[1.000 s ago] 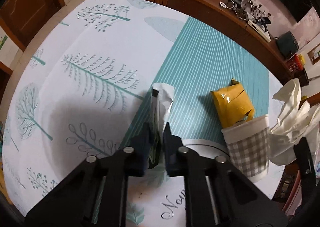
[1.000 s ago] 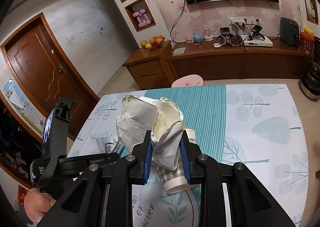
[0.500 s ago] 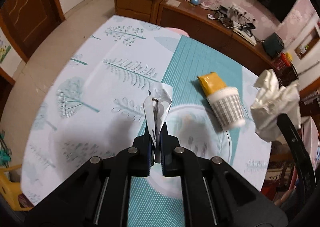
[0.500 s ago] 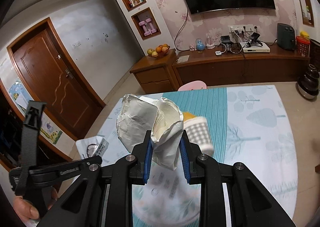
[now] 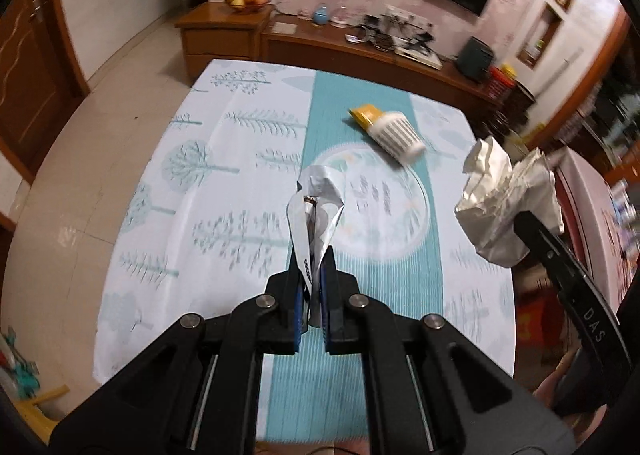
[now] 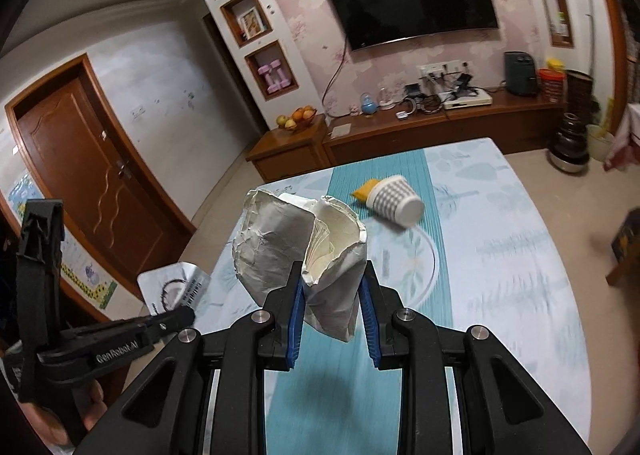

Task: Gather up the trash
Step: 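Carry the packet and wrapper over the black bin and open both grippers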

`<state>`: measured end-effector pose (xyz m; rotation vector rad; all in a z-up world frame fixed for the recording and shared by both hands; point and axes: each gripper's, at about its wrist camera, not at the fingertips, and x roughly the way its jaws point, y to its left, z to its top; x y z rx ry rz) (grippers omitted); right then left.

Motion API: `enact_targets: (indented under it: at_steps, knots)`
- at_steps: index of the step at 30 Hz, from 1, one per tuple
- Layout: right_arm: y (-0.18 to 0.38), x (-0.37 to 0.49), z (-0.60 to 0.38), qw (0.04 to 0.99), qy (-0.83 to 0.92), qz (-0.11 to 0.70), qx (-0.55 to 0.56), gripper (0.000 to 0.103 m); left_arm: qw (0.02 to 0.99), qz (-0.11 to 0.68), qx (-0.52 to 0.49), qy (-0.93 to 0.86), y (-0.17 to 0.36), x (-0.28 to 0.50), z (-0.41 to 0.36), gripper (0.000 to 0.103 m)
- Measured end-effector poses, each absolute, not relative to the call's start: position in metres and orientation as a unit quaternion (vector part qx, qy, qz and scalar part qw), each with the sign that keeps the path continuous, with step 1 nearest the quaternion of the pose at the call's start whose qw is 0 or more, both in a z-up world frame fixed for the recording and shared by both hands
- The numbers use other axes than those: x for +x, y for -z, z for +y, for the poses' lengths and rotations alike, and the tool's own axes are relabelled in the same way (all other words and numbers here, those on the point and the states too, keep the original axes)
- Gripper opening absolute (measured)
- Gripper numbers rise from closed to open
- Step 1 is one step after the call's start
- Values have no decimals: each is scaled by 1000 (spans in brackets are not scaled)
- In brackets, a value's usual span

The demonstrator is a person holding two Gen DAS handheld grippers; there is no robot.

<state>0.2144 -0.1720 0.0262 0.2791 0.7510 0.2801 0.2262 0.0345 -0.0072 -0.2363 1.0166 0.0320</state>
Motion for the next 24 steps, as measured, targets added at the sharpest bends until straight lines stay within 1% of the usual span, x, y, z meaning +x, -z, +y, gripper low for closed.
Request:
enact_targets:
  at_steps: [6, 13, 18, 24]
  knots:
    - [-33, 109, -148, 914, -103, 364, 150, 25, 868, 487, -77, 52, -1, 145, 41, 4]
    - [-20, 10, -126, 898, -105, 404, 138, 25, 866, 489, -40, 95, 1, 69, 41, 4]
    - [8, -44, -121, 875, -102, 454, 134, 25, 855, 506, -30, 110, 17, 36, 28, 4]
    - [61, -62, -137, 844, -96, 511, 130, 25, 842, 528, -7, 104, 52, 6, 9, 5]
